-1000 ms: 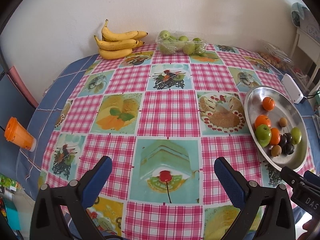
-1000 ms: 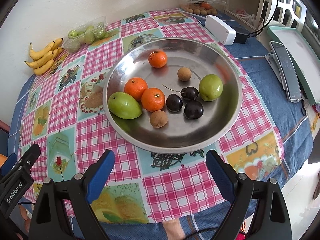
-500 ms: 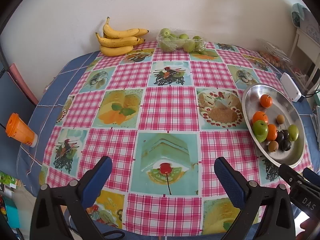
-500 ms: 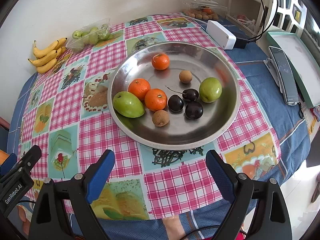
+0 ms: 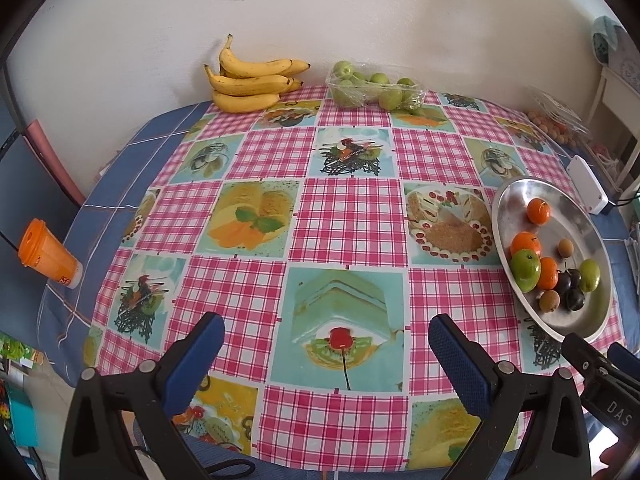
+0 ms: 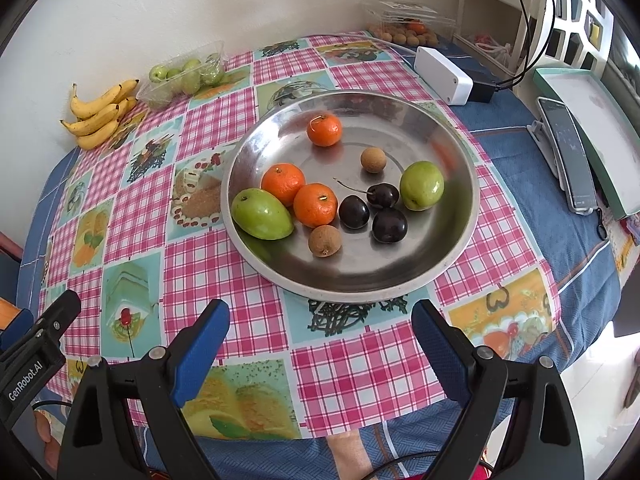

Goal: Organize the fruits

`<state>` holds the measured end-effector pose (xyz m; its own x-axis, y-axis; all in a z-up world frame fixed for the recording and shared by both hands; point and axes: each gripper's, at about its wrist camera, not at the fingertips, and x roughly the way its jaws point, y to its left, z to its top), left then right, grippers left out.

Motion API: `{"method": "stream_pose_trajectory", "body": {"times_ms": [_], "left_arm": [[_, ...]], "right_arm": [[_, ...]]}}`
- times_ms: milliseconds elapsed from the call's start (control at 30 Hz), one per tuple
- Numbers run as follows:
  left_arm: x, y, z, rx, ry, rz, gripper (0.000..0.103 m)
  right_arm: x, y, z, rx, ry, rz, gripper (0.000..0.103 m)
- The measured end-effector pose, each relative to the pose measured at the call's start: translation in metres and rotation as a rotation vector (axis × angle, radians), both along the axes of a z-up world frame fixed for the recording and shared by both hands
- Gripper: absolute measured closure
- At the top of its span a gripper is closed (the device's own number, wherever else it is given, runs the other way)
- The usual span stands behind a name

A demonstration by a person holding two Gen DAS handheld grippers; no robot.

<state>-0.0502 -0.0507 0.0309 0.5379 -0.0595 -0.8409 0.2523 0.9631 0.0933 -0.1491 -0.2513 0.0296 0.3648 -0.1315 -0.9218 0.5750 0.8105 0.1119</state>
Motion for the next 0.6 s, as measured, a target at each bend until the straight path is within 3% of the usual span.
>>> {"method": "stream_pose_trajectory", "body": {"times_ms": [600], "left_arm": [[0.0002, -0.0007, 0.0000, -0.001, 0.009, -0.007, 0.000]], "right_arm": [[0.0003, 0.0001, -0.0004, -0.003, 0.000, 0.005, 0.010]]}}
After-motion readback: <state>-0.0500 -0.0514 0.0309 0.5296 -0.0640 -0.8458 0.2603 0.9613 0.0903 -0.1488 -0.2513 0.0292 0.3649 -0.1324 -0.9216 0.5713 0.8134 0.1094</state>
